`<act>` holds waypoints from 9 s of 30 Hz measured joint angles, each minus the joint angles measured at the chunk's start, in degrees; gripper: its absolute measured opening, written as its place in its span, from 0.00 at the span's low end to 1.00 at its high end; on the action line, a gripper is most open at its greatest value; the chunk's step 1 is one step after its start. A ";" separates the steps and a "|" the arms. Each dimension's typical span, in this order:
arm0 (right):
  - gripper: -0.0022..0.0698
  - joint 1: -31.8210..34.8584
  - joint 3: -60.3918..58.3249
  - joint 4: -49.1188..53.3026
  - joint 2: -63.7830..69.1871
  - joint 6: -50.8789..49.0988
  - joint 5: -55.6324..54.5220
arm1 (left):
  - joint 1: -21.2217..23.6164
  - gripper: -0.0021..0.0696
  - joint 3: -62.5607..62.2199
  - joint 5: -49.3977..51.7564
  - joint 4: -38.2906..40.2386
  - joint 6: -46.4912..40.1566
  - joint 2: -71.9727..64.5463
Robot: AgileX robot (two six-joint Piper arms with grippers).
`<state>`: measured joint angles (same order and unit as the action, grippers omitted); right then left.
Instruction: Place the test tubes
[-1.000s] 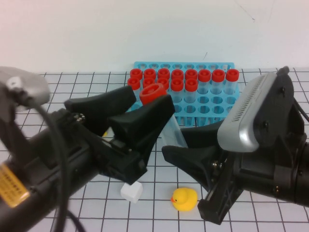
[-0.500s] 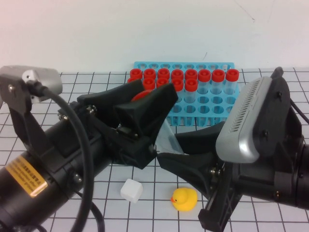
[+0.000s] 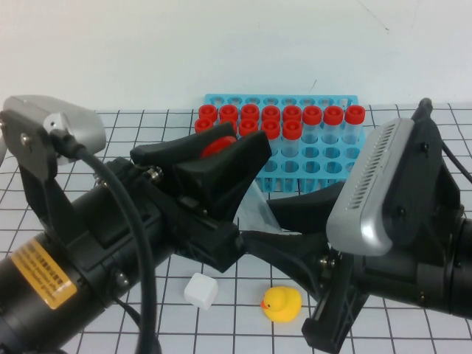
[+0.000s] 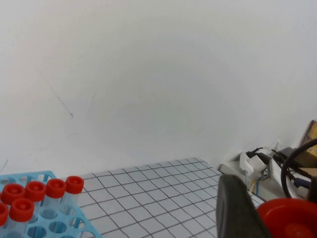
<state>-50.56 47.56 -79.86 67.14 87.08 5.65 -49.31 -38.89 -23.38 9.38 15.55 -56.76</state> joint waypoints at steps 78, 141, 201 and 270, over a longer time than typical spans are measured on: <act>0.03 1.70 -16.32 103.43 -65.05 -96.67 55.17 | 0.00 0.38 -0.09 -5.95 1.07 -37.36 -6.40; 0.03 1.70 -16.32 103.43 -65.05 -96.67 55.17 | 14.16 0.38 -46.63 -20.83 -5.60 -8.41 -69.48; 0.03 1.70 -16.32 103.43 -65.05 -96.67 55.17 | 14.65 0.07 -51.59 20.34 -13.37 -27.64 -39.41; 0.03 1.73 -16.41 103.54 -65.05 -96.67 55.17 | 50.61 0.03 37.68 29.99 -16.71 -2.29 57.28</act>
<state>-48.83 31.15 23.68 2.10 -9.59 60.82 1.30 -1.21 6.60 -7.33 13.26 0.52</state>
